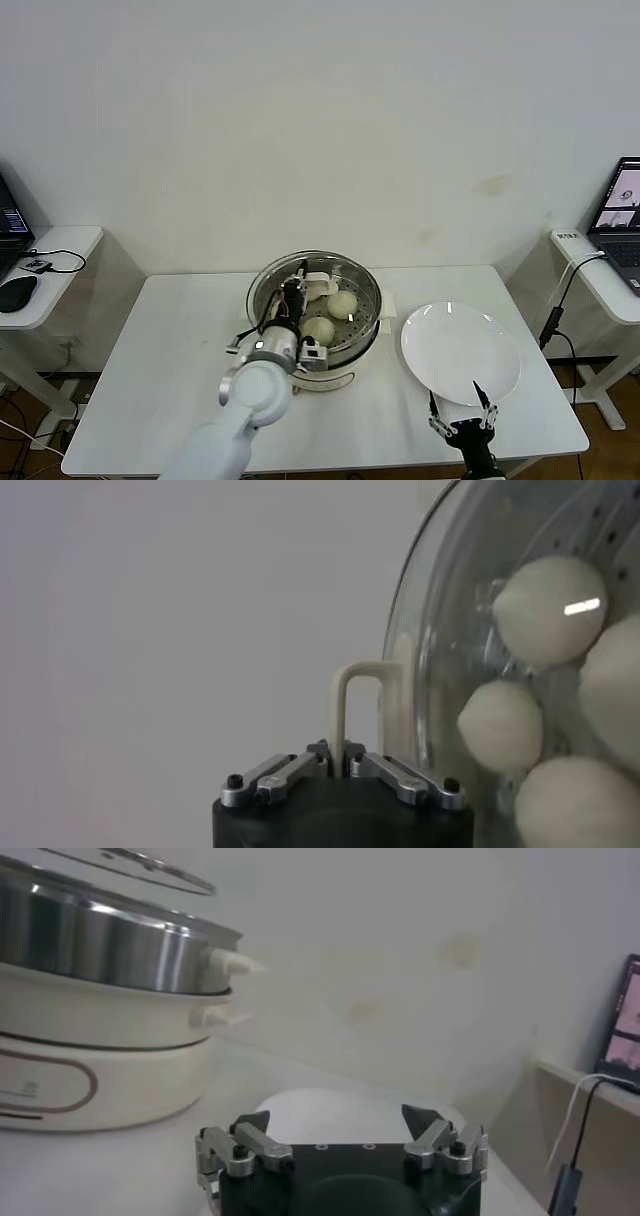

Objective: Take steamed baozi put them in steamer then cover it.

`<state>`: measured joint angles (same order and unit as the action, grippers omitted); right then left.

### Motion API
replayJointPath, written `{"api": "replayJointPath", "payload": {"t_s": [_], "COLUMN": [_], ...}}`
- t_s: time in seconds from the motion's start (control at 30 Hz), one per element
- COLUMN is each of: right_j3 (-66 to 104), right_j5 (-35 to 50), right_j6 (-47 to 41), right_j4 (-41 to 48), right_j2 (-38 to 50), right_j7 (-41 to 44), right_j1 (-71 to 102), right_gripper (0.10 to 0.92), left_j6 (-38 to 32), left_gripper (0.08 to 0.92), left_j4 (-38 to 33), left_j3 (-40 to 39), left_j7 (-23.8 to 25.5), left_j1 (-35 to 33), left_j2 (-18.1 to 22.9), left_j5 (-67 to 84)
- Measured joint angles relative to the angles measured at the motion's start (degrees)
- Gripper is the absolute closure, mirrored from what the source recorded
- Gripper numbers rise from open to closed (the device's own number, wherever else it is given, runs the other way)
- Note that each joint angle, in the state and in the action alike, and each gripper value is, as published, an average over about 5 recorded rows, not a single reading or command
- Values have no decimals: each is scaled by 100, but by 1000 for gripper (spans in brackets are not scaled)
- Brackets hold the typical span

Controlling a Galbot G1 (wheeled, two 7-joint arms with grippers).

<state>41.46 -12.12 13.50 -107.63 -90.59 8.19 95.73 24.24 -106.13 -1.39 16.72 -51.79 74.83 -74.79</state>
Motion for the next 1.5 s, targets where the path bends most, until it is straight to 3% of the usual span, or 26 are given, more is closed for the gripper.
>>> {"api": "replayJointPath", "payload": {"t_s": [0.37, 1.1, 1.2, 1.5], "right_j3": [-3, -42, -45, -82], "right_j5": [-33, -84, -88, -110], "right_j6": [27, 52, 53, 53], "right_j4": [35, 128, 128, 133], "right_j2": [2, 5, 5, 5], "right_j7": [12, 44, 47, 51], "right_j1": [10, 12, 14, 11], "right_gripper": [203, 203, 202, 202], "left_j6": [16, -45, -56, -54], "left_gripper": [851, 851, 819, 569], "left_j4": [345, 690, 672, 399], "left_j3": [-150, -36, -17, 5], "left_j7": [60, 26, 13, -62], "left_j1": [163, 214, 181, 12], "left_j2": [312, 441, 469, 409], "left_j5": [-219, -317, -320, -237]}}
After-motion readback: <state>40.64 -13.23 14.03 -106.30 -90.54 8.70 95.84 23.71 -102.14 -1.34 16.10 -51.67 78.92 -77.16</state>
